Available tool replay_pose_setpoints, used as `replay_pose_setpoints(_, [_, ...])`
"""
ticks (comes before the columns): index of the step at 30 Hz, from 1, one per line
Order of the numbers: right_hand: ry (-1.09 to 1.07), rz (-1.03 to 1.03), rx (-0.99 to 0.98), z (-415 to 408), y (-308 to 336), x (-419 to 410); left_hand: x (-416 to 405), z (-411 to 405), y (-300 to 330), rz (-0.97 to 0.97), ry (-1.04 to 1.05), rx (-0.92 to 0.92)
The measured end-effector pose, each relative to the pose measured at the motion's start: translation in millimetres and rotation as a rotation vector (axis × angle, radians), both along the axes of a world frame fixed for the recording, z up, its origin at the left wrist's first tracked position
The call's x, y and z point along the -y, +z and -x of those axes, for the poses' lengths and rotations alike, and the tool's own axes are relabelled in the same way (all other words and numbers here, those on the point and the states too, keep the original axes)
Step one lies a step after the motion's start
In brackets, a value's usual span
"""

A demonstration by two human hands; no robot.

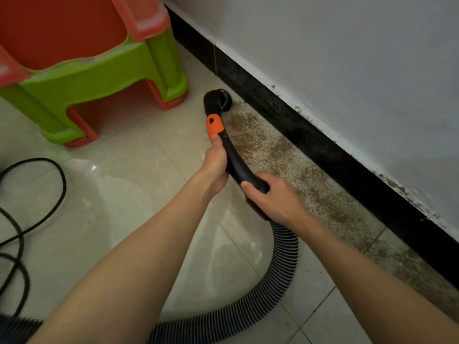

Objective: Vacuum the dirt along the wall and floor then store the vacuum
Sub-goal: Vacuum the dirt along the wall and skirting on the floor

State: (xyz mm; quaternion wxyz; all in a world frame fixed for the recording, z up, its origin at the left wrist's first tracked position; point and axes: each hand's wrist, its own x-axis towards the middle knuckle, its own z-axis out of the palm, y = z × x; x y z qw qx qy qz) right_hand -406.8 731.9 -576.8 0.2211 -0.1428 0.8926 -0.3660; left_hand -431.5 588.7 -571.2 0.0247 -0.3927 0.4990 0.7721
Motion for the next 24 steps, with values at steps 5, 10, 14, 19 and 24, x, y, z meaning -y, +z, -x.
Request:
replay_pose_setpoints(5, [-0.082,0.024,-0.01,7,5,-5,-11,18,13,-0.016,-0.082,0.012])
replay_pose_setpoints(10, [-0.102,0.03,-0.012,1,10,4,-3,18,15,-0.008,-0.109,0.042])
replay_pose_setpoints(14, [-0.079,0.082,0.05,-8,14,3,-2,4,16,0.045,-0.085,0.044])
replay_pose_setpoints(19, [0.004,0.116,0.094,-18,21,8,6,-20,15,0.045,0.029,0.032])
replay_pose_setpoints(24, [0.089,0.076,0.132,-50,20,10,10,-65,13,0.041,0.105,0.053])
